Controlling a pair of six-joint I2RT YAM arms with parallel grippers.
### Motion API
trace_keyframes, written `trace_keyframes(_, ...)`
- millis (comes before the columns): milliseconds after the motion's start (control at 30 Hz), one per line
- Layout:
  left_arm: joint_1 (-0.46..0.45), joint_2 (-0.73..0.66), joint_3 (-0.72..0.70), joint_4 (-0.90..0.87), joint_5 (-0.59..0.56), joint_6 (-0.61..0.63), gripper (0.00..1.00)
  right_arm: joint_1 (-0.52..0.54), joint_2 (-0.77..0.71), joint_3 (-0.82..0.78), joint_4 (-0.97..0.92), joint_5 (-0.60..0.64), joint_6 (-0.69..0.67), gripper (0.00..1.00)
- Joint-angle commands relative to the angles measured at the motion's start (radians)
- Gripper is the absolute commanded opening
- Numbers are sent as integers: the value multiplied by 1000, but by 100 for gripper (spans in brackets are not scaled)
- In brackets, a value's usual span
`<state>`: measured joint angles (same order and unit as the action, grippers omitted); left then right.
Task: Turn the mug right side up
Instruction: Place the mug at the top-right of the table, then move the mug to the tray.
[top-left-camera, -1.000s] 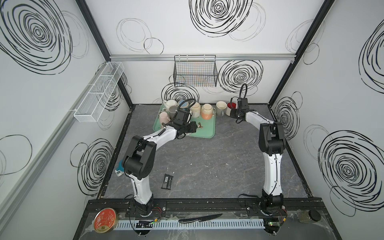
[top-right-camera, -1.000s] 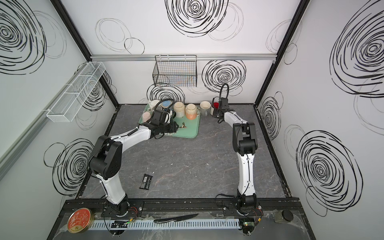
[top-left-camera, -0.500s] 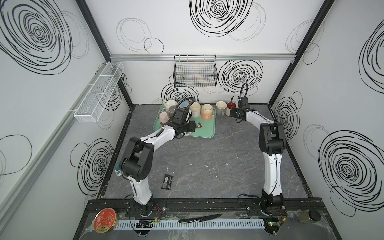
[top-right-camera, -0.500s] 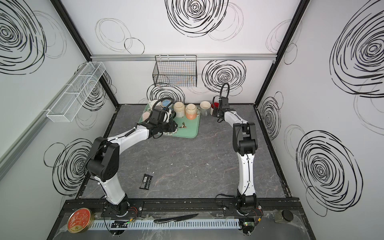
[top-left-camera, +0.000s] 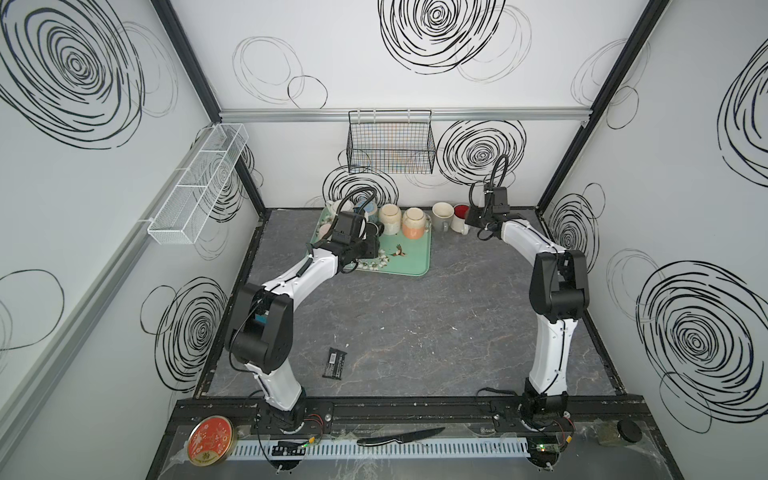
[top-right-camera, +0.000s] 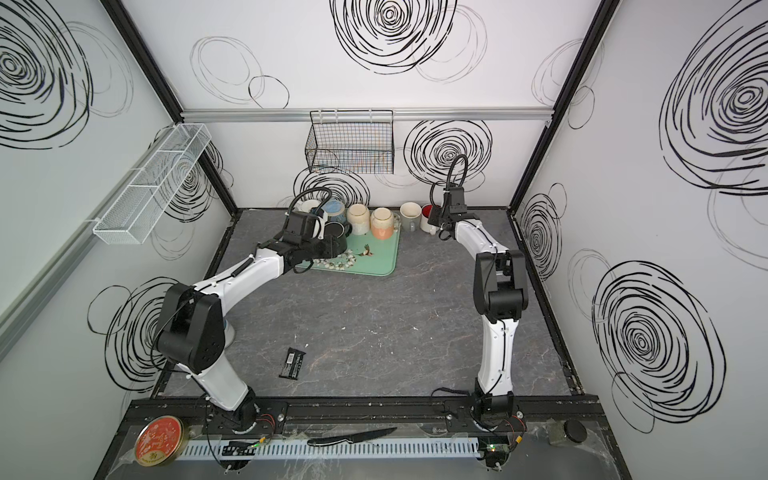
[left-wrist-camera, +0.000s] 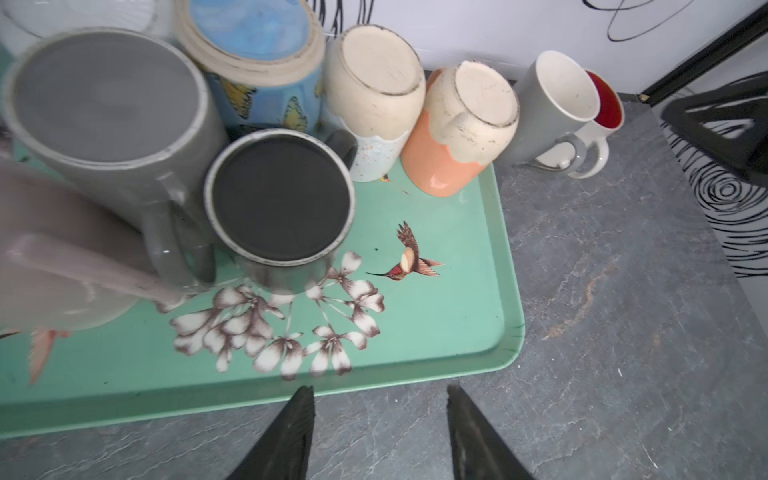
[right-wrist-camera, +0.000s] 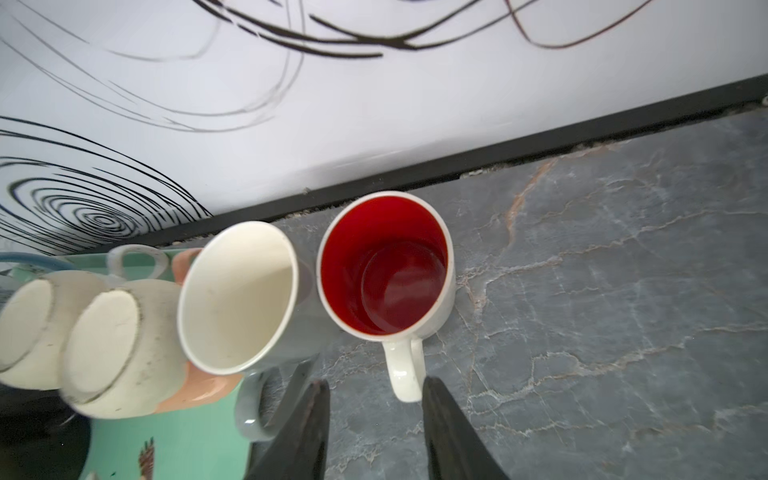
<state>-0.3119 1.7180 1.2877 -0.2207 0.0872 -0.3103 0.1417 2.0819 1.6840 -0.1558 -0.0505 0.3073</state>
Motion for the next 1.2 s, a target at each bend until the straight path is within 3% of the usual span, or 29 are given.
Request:
trace_keyframes(0,55,-49,34,-54,-75,28,58,-2,-81,-68,41,-25,24,43)
trace_keyframes(333,201,-36,47,-51,-52,14,61,29,-252,-344,110,-101,111,43)
trace_keyframes(800,107,186,268,-53,-30,-8,59,142,-331,-532,96,-132,225,43)
trace_keyframes(1167,108,310,275,145,42,-184,58,168,-391,-583,108,-124,232,43)
